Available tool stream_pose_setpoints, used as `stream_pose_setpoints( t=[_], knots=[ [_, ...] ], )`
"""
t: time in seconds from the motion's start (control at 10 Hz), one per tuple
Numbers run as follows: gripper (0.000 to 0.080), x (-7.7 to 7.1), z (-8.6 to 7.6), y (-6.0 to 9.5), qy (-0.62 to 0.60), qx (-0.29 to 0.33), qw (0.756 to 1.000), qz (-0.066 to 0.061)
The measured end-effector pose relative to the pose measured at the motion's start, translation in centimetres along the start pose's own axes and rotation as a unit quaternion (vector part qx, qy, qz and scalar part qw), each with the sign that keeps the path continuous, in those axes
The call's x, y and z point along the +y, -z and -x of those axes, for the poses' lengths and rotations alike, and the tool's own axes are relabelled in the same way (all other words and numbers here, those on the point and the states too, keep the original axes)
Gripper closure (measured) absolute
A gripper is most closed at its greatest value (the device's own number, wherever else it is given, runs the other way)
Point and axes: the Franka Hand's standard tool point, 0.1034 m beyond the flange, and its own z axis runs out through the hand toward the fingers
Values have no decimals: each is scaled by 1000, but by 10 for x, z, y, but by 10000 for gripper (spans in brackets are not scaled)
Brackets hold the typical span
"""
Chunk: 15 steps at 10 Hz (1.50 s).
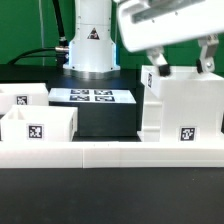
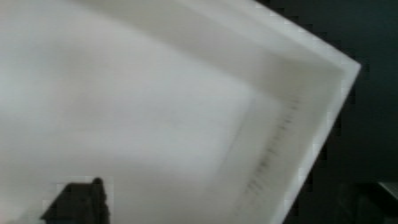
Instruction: Assemble drawer
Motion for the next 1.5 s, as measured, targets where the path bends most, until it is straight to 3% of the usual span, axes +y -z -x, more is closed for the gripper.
stream_pose_setpoints(
  t=[0.3,0.4,0.5,0.6,1.0,1.4,1.5],
  knots=[
    [151,0,1,-4,4,-1,1000,3],
    [151,2,1,-4,29,-2,1000,5],
    [151,5,3,-5,95,-11,995,16],
    [151,3,2,1,142,-15,990,16],
    [151,-5,-9,38,231,-11,973,0],
    [151,-1,-14,40,241,-9,970,0],
    [151,9,-11,33,288,-23,957,22]
  ],
)
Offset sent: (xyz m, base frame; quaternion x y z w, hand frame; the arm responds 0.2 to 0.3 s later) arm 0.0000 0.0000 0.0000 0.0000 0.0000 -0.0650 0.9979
